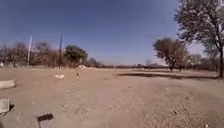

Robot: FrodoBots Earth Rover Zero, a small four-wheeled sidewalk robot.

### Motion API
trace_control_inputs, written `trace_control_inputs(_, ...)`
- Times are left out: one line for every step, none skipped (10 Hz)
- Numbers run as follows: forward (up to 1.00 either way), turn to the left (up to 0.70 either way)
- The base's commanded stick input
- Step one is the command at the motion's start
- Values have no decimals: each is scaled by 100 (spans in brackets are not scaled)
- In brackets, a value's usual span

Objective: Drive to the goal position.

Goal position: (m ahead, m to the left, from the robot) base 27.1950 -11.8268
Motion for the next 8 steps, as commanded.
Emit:
trace_control_inputs(50, 0)
trace_control_inputs(50, 0)
trace_control_inputs(50, 0)
trace_control_inputs(50, 0)
trace_control_inputs(50, 0)
trace_control_inputs(50, 0)
trace_control_inputs(50, 0)
trace_control_inputs(50, 0)
